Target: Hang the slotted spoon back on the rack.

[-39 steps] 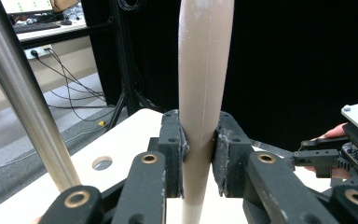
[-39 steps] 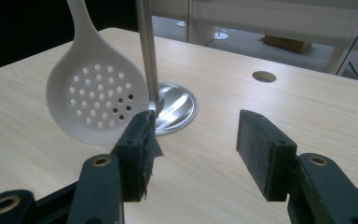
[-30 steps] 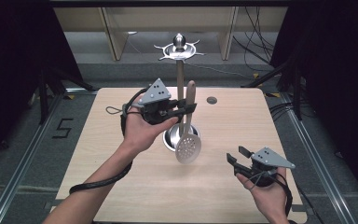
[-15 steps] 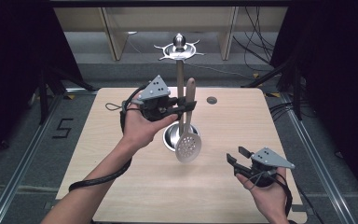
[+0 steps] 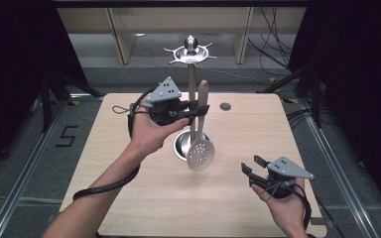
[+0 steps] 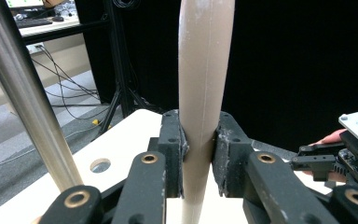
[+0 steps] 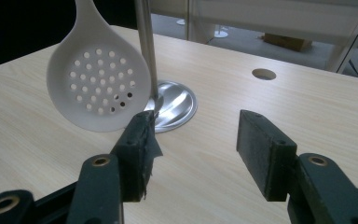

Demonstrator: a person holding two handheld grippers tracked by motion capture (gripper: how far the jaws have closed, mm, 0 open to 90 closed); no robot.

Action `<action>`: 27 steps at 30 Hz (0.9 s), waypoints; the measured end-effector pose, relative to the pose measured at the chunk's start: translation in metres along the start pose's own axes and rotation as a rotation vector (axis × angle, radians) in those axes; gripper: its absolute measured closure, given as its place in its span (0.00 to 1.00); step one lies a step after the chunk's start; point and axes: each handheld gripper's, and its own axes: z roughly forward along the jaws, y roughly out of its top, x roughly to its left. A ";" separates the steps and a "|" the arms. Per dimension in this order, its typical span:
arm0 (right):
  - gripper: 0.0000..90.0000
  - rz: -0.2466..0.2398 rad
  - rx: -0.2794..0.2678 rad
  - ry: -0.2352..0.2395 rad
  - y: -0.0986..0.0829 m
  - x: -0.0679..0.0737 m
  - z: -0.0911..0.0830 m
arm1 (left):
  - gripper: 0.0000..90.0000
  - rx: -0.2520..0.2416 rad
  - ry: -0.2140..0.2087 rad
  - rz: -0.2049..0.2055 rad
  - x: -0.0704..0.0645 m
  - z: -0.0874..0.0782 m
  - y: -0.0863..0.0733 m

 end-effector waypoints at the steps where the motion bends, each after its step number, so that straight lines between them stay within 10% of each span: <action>1: 0.53 0.000 0.000 0.001 0.000 0.000 0.000 | 0.83 0.001 -0.002 -0.001 0.001 0.000 0.000; 27: 0.53 0.023 0.021 -0.007 0.000 0.002 -0.001 | 0.83 0.004 -0.036 -0.030 0.012 -0.002 0.012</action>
